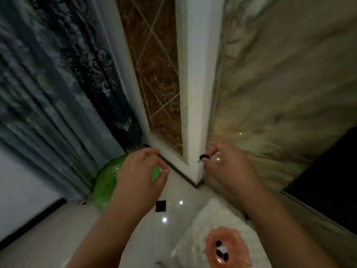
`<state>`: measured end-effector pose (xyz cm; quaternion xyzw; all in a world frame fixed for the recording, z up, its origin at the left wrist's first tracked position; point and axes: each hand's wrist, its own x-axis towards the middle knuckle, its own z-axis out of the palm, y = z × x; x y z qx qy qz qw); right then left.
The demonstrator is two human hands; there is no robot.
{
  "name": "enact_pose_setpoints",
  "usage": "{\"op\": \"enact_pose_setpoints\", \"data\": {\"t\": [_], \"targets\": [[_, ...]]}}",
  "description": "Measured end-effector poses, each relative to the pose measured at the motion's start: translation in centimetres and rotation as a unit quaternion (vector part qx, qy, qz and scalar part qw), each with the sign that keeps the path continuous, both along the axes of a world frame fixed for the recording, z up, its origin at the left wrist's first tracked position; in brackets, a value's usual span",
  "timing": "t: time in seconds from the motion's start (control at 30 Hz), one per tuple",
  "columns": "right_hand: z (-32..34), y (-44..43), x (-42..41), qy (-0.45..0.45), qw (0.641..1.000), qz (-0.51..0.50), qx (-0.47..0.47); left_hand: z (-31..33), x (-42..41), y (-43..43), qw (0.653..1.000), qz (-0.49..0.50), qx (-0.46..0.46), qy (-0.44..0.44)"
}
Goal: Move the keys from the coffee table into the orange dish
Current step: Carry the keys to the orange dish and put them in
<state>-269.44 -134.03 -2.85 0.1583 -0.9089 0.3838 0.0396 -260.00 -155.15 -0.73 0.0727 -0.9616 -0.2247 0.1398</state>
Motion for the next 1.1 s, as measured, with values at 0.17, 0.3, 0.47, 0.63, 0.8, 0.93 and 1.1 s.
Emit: {"op": "enact_pose_setpoints", "data": {"t": [0.17,0.3,0.47,0.63,0.8,0.93,1.1], "targets": [[0.1,1.1,-0.2,-0.023,0.989,-0.145,0.018,-0.7,-6.2,-0.2,0.99,-0.139,0.003,-0.006],[-1.9,1.6,2.0,-0.057,0.971,-0.229,0.041,-3.3,-8.9,1.6,0.972,-0.234,0.007,-0.028],[-5.0,3.7,7.2,-0.113,0.941,-0.309,0.071,-6.4,-9.1,5.3,0.939,-0.334,0.027,-0.078],[-8.4,6.7,11.6,-0.143,0.925,-0.35,0.049,-8.5,-8.0,8.3,0.918,-0.377,0.063,-0.108],[-13.1,8.5,13.3,-0.172,0.911,-0.375,0.0,-11.3,-6.3,10.3,0.91,-0.385,0.059,-0.146],[-18.1,9.4,13.8,-0.218,0.908,-0.358,-0.019,-14.4,-5.3,11.5,0.913,-0.36,0.052,-0.183],[-24.9,10.7,14.3,-0.265,0.906,-0.328,-0.017,-18.5,-4.3,13.5,0.917,-0.339,0.051,-0.204]]}}
